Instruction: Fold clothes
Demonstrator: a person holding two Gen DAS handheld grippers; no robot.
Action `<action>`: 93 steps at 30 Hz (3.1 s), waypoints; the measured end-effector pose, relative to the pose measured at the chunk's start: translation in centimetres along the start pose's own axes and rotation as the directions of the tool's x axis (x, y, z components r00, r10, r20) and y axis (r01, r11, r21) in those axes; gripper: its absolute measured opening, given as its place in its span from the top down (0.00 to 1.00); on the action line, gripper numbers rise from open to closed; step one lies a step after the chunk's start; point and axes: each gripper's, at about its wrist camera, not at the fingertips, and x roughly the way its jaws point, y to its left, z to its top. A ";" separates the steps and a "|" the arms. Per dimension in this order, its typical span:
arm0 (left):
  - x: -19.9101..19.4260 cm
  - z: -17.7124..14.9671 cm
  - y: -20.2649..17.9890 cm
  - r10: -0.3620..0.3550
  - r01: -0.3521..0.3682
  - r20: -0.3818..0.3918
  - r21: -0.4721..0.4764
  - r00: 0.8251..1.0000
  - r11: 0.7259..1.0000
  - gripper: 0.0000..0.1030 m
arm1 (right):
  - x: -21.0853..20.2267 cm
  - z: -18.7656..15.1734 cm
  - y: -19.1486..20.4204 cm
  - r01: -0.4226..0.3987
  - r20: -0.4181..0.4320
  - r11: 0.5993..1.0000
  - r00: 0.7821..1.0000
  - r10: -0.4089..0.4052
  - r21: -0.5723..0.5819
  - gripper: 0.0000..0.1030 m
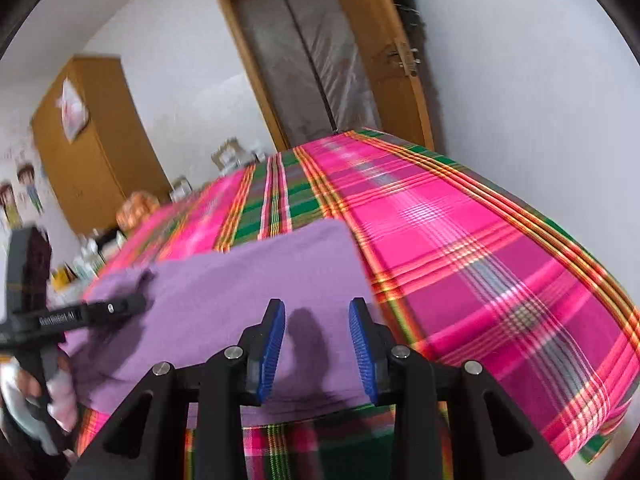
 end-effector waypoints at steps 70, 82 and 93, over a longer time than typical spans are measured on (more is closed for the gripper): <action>-7.2 -6.1 -1.6 -0.179 0.169 0.142 0.079 0.974 0.982 0.80 | 0.6 2.7 -3.8 -0.300 -0.161 0.857 0.904 0.396 0.419 0.80; -8.2 -6.0 2.5 -0.073 0.079 0.187 -0.023 0.980 0.997 0.80 | -1.9 6.9 4.4 -0.431 -0.103 0.869 0.880 0.465 0.243 0.82; -10.5 -6.9 6.0 -0.041 0.069 0.252 -0.103 0.967 0.992 0.80 | -2.5 8.9 15.4 -0.531 -0.148 0.846 0.833 0.533 0.051 0.82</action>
